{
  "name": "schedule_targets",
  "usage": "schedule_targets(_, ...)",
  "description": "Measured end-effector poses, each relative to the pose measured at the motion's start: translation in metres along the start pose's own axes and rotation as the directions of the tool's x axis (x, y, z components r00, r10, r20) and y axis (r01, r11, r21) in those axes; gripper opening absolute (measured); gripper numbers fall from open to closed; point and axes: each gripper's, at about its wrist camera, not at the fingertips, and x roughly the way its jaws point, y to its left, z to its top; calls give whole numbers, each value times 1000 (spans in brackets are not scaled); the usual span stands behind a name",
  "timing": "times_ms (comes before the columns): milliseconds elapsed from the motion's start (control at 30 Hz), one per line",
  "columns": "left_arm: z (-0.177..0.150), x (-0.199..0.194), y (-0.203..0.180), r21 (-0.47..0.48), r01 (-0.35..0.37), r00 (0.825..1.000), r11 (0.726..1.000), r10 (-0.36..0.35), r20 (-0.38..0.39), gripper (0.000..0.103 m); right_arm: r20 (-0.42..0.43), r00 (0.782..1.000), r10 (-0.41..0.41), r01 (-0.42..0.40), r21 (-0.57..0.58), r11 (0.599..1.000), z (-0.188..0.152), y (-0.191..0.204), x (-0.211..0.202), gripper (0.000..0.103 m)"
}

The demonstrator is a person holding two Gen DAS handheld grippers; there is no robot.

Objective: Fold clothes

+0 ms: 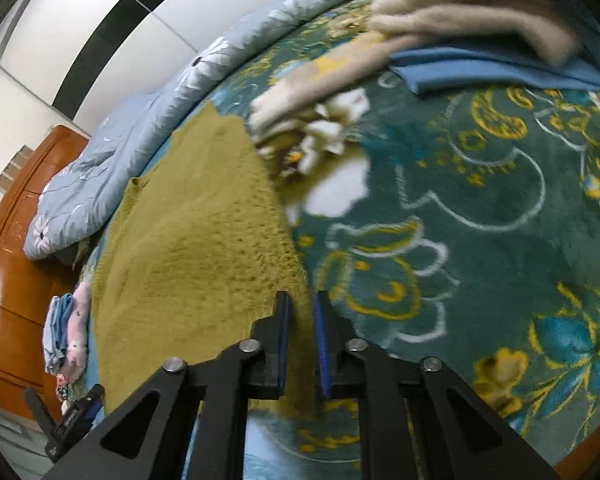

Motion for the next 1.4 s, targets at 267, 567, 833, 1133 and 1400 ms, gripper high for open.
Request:
schedule_targets(267,-7,3,-9,20,81,996,997,-80,-35,63,64,993,103,-101,-39,994,-7,3,-16,11)
schedule_targets(567,-16,2,-17,31,151,986,988,-149,-74,63,115,981,157,-158,-5,987,-23,-14,-12,32)
schedule_targets(833,-25,0,-8,-31,248,965,968,-249,-81,63,84,972,218,-217,-24,976,-37,-11,-1,32)
schedule_targets(1133,-30,-2,19,-200,410,899,890,-431,-75,60,76,968,239,-230,-106,967,-48,4,0,35)
schedule_targets(1400,-36,0,32,-265,393,908,880,-417,-39,16,86,959,270,-264,-71,962,-47,-1,0,31)
